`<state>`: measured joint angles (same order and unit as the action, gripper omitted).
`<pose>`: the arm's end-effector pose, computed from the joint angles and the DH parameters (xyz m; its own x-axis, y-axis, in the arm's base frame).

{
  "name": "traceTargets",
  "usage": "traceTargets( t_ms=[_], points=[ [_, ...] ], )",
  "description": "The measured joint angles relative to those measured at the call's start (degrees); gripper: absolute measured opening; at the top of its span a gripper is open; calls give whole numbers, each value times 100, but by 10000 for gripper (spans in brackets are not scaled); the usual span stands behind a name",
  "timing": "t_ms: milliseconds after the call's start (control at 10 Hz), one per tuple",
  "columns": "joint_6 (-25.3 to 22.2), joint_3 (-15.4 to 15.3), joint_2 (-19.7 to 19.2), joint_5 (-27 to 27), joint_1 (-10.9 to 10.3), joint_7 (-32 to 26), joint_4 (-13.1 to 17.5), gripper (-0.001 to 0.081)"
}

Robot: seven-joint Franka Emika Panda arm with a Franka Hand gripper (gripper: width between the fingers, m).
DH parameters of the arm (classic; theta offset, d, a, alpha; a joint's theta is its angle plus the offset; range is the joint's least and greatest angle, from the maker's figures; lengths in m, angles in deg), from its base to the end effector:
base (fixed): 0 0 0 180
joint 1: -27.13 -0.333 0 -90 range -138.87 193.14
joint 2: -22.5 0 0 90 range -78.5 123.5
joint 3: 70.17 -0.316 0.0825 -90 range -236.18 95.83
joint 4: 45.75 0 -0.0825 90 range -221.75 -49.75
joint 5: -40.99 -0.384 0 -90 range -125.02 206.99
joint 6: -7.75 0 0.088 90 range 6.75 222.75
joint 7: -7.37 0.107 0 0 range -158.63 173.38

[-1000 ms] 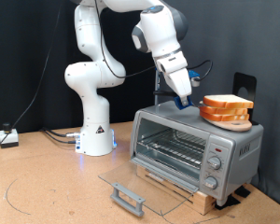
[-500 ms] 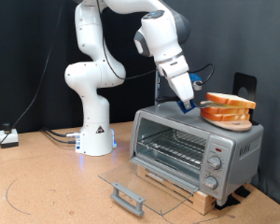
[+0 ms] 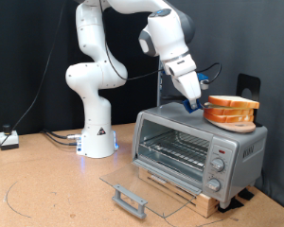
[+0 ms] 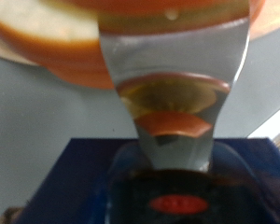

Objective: Make a piece of toast with the oven

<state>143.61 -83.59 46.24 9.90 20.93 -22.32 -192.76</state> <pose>0.3990 0.1490 0.4247 0.8517 0.4241 0.3079 0.4981 -0.8377 -0.2239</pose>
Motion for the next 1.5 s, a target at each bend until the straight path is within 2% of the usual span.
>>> traceTargets(
  t_ms=[500,900,1100,1500],
  points=[
    [-13,-389,-12,293,2,599,298,412],
    [-19,-406,-19,228,3,640,330,412],
    [87,-250,-7,-120,-4,305,278,412],
    [319,241,157,-1087,-26,-789,-52,412]
  ],
)
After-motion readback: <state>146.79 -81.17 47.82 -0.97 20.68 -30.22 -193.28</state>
